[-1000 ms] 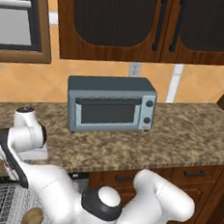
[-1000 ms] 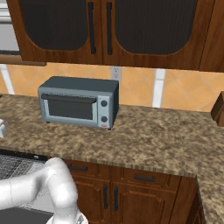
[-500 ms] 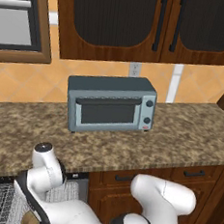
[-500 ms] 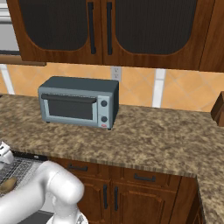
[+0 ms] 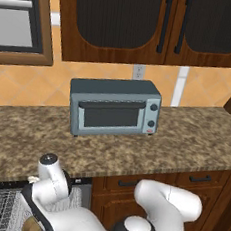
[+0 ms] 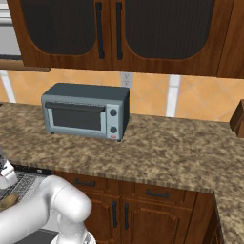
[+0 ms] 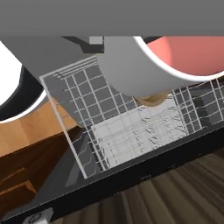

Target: Pick up the cup and bowl from the counter, place them in the dishwasher, and close the dishwasher door.

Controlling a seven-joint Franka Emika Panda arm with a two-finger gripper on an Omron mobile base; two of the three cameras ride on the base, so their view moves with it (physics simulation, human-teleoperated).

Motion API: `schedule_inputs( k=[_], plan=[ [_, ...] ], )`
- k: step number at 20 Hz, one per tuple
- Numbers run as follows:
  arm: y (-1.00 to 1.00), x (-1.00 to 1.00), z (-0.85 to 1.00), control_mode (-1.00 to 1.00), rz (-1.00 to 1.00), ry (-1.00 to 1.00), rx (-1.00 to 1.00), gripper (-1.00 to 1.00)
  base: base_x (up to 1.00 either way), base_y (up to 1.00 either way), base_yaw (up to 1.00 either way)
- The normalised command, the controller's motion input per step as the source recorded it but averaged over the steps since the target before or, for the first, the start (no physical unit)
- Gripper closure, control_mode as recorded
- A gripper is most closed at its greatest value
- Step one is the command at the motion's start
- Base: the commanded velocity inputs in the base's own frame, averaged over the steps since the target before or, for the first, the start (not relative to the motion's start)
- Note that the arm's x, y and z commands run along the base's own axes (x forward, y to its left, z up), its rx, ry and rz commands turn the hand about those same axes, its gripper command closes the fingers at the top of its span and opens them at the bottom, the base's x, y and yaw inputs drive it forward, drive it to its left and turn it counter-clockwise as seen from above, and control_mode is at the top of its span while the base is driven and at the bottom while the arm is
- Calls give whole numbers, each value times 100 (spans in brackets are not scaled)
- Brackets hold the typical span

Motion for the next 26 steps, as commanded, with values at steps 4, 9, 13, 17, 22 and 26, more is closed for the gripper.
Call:
schedule_inputs(
  k=[4, 9, 13, 17, 22, 26],
  plan=[
    [-17, 6, -28, -100, -3, 0, -5, 100, 0, 0, 0],
    [-11, 5, -39, -100, -2, 6, -8, 100, 0, 0, 0],
    [-1, 20, -74, -100, 0, 4, -8, 100, 0, 0, 0],
    [0, 34, -93, -100, 0, 0, -5, 100, 0, 0, 0],
    [0, 34, -80, -100, 0, -1, -2, 100, 0, 0, 0],
    [0, 29, -84, -100, 0, -2, -1, 100, 0, 0, 0]
  ],
)
